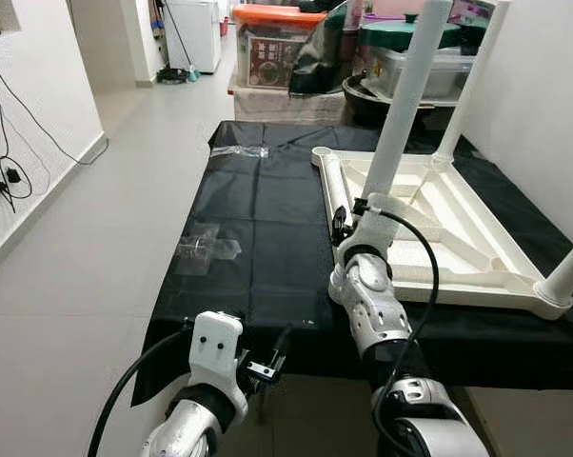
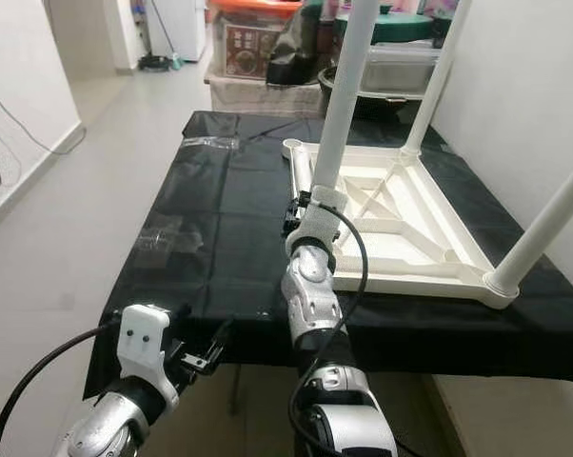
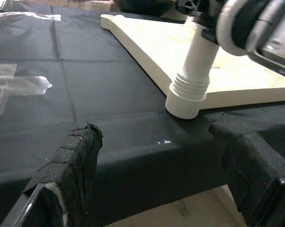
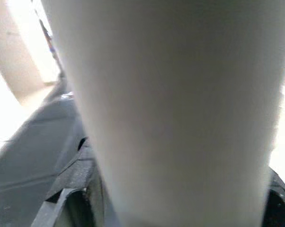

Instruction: Building children table

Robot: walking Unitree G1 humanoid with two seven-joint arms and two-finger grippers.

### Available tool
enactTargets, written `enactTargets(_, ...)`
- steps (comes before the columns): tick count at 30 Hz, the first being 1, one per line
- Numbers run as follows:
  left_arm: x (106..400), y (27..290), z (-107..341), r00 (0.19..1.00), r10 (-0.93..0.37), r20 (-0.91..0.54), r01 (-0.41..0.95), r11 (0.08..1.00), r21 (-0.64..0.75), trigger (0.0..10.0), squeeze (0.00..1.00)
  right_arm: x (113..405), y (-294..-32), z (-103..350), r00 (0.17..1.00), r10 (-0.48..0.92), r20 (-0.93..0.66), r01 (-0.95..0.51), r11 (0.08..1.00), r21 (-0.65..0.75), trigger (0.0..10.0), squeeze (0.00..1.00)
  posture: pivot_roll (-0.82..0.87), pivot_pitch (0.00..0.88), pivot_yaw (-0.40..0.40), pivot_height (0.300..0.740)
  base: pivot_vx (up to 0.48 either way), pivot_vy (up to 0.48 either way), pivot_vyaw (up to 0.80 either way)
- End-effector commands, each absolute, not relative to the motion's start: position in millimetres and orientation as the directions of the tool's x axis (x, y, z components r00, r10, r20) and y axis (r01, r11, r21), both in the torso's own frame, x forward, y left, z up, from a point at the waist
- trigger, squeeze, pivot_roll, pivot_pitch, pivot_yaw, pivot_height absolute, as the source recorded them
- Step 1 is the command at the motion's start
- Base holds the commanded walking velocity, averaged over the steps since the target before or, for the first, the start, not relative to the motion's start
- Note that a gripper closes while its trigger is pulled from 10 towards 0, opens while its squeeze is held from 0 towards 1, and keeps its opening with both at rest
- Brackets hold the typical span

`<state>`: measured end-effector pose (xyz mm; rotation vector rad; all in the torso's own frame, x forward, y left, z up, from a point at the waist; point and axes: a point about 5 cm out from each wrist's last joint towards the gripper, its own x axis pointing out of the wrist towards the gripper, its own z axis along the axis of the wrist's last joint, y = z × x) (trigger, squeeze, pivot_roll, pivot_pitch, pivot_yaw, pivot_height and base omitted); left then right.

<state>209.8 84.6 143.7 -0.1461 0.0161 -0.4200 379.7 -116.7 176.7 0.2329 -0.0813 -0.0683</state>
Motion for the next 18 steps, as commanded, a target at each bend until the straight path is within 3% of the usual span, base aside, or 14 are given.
enactTargets(1, 212, 84, 140, 0.913, -0.408, 0.007, 0.405, 0.902, -0.150, 10.0, 0.00, 379, -116, 179, 0.991, 0.043, 0.129, -0.075, 0.964, 0.254, 10.0, 0.00, 0.16, 0.000, -0.054, 0.740, 0.000, 0.000, 0.00)
enactTargets(2, 213, 84, 138, 0.912, -0.411, 0.006, 0.407, 0.900, -0.153, 10.0, 0.00, 383, -121, 180, 0.970, 0.194, 0.143, -0.224, 0.945, 0.236, 10.0, 0.00, 0.15, 0.000, -0.051, 0.740, 0.000, 0.000, 0.00)
enactTargets(3, 213, 84, 138, 0.912, -0.411, 0.006, 0.407, 0.900, -0.153, 10.0, 0.00, 383, -121, 180, 0.970, 0.194, 0.143, -0.224, 0.945, 0.236, 10.0, 0.00, 0.15, 0.000, -0.051, 0.740, 0.000, 0.000, 0.00)
enactTargets(6, 214, 83, 136, 0.906, -0.423, 0.006, 0.419, 0.896, -0.150, 10.0, 0.00, 388, -131, 187, 0.878, 0.463, 0.124, -0.479, 0.846, 0.232, 10.0, 0.00, 0.15, 0.000, -0.050, 0.740, 0.000, 0.000, 0.00)
enactTargets(8, 214, 83, 136, 0.905, -0.425, 0.006, 0.421, 0.895, -0.149, 10.0, 0.00, 389, -133, 190, 0.853, 0.507, 0.121, -0.521, 0.821, 0.233, 10.0, 0.00, 0.15, 0.000, -0.049, 0.740, 0.000, 0.000, 0.00)
enactTargets(9, 214, 83, 136, 0.904, -0.426, 0.007, 0.423, 0.894, -0.148, 10.0, 0.00, 389, -132, 194, 0.798, 0.591, 0.118, -0.601, 0.767, 0.222, 10.0, 0.00, 0.16, 0.000, -0.048, 0.740, 0.000, 0.000, 0.00)
enactTargets(10, 214, 83, 136, 0.905, -0.426, 0.009, 0.423, 0.894, -0.149, 10.0, 0.00, 388, -126, 201, 0.690, 0.717, 0.103, -0.720, 0.664, 0.201, 10.0, 0.00, 0.17, 0.000, -0.055, 0.740, 0.000, 0.000, 0.00)
enactTargets(11, 214, 83, 136, 0.905, -0.426, 0.009, 0.423, 0.894, -0.149, 10.0, 0.00, 388, -126, 201, 0.690, 0.717, 0.103, -0.720, 0.664, 0.201, 10.0, 0.00, 0.17, 0.000, -0.055, 0.740, 0.000, 0.000, 0.00)
enactTargets(12, 213, 83, 137, 0.905, -0.426, 0.009, 0.422, 0.894, -0.149, 10.0, 0.00, 386, -120, 204, 0.608, 0.789, 0.088, -0.788, 0.586, 0.189, 10.0, 0.00, 0.17, 0.000, -0.055, 0.740, 0.000, 0.000, 0.00)
enactTargets(14, 213, 83, 137, 0.905, -0.426, 0.010, 0.422, 0.894, -0.149, 10.0, 0.00, 385, -116, 206, 0.556, 0.828, 0.078, -0.824, 0.536, 0.184, 10.0, 0.00, 0.17, 0.000, -0.055, 0.740, 0.000, 0.000, 0.00)
enactTargets(15, 212, 83, 137, 0.905, -0.426, 0.010, 0.423, 0.894, -0.151, 10.0, 0.00, 382, -107, 205, 0.456, 0.889, 0.042, -0.882, 0.445, 0.153, 10.0, 0.00, 0.18, 0.000, -0.059, 0.740, 0.000, 0.000, 0.00)
enactTargets(16, 212, 83, 137, 0.905, -0.426, 0.010, 0.423, 0.894, -0.151, 10.0, 0.00, 382, -107, 205, 0.456, 0.889, 0.042, -0.882, 0.445, 0.153, 10.0, 0.00, 0.18, 0.000, -0.059, 0.740, 0.000, 0.000, 0.00)
enactTargets(17, 211, 82, 137, 0.904, -0.428, 0.013, 0.425, 0.892, -0.152, 10.0, 0.00, 379, -101, 204, 0.370, 0.929, 0.008, -0.921, 0.366, 0.131, 10.0, 0.00, 0.20, 0.000, -0.074, 0.740, 0.000, 0.000, 0.00)
enactTargets(18, 211, 82, 137, 0.904, -0.428, 0.013, 0.425, 0.892, -0.152, 10.0, 0.00, 379, -101, 204, 0.370, 0.929, 0.008, -0.921, 0.366, 0.131, 10.0, 0.00, 0.20, 0.000, -0.074, 0.740, 0.000, 0.000, 0.00)
